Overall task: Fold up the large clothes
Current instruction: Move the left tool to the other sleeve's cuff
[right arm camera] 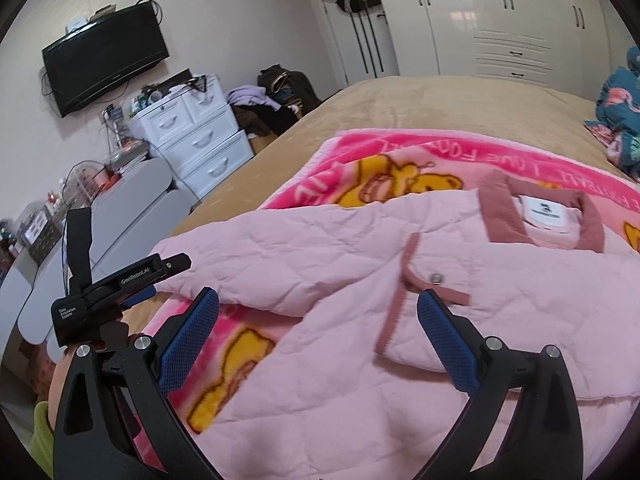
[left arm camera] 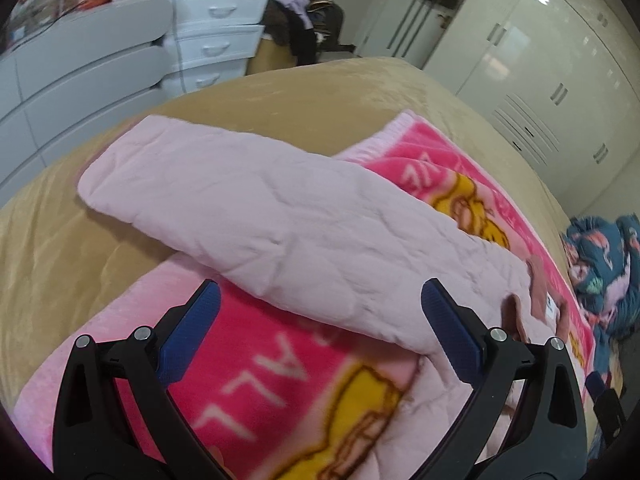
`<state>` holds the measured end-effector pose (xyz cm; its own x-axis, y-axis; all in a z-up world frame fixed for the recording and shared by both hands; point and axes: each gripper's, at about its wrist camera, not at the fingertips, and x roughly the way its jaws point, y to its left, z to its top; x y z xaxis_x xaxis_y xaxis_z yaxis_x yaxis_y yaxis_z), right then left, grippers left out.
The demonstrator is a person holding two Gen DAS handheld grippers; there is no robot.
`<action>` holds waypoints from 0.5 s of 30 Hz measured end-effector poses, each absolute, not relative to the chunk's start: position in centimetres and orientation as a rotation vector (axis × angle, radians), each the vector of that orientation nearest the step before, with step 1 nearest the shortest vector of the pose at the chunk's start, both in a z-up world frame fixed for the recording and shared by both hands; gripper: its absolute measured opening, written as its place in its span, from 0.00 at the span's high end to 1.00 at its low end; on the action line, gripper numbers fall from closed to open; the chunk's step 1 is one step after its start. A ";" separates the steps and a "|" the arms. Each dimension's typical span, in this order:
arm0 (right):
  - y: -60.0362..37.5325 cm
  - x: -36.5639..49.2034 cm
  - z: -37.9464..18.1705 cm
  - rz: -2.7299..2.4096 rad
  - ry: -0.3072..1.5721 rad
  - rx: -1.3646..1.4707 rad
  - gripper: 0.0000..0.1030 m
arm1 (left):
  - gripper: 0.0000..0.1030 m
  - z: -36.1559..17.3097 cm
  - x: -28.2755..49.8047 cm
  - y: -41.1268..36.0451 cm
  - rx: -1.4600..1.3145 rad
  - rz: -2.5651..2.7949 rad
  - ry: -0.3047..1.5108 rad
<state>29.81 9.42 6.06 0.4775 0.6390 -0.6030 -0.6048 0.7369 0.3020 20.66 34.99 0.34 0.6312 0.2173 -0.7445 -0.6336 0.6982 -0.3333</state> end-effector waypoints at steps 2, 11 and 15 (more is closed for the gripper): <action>10.6 29.8 5.8 0.775 0.764 0.038 0.04 | 0.09 -0.1 20.3 35.8 -0.653 0.542 0.735; 14.1 29.7 4.5 0.818 0.801 0.015 0.04 | 0.09 -2.8 18.9 39.2 -0.786 0.604 0.734; 15.1 29.7 3.7 0.832 0.820 0.007 0.04 | 0.09 -3.9 18.6 40.3 -0.839 0.632 0.722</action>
<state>29.66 15.13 3.68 0.3920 0.6578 -0.6432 -0.6527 0.6915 0.3094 18.56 40.30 -3.92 0.5989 0.2105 -0.7727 -0.7382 0.5192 -0.4307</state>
